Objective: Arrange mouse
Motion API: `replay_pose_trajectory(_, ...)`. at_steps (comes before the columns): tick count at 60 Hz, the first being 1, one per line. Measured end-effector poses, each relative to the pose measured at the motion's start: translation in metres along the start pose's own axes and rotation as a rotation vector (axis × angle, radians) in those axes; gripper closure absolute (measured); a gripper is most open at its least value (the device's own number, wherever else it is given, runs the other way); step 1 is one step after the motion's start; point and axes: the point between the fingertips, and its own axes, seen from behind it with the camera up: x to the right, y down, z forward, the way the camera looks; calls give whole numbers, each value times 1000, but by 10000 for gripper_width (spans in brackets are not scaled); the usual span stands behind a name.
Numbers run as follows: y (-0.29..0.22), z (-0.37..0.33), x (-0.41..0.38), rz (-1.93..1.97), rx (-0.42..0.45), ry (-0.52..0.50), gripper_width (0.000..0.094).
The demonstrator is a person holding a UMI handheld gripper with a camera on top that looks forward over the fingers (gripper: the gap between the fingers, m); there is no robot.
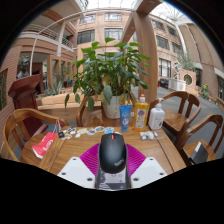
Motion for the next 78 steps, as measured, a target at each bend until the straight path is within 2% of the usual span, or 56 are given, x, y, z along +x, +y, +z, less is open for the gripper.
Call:
replay_pose_trajectory(3, 47, 15, -18, -8, -71, -18, 594)
replay_pose_trajectory(10, 123, 36, -40, -33, -226, -38, 590)
replay_pose_trajectory(16, 153, 40, -54, -37, -268, -28, 556)
replay_pose_trajectory(23, 166, 39, -63, -35, -295, -48, 470)
replay_pose_trajectory(25, 161, 37, -64, -30, -292, -52, 401)
replay_pose_trajectory(31, 147, 18, -63, -52, -254, -31, 68)
replay_pose_trajectory(34, 137, 4, -61, -53, -241, -21, 101)
replay_pose_trajectory(39, 121, -25, -61, -44, -212, -6, 70)
replay_pose_trajectory(57, 78, -138, -64, -54, -99, 29, 70)
replay_pose_trajectory(65, 74, -180, -67, -67, -66, 41, 74)
replay_pose_trajectory(78, 91, -218, -79, -72, -73, 12, 87)
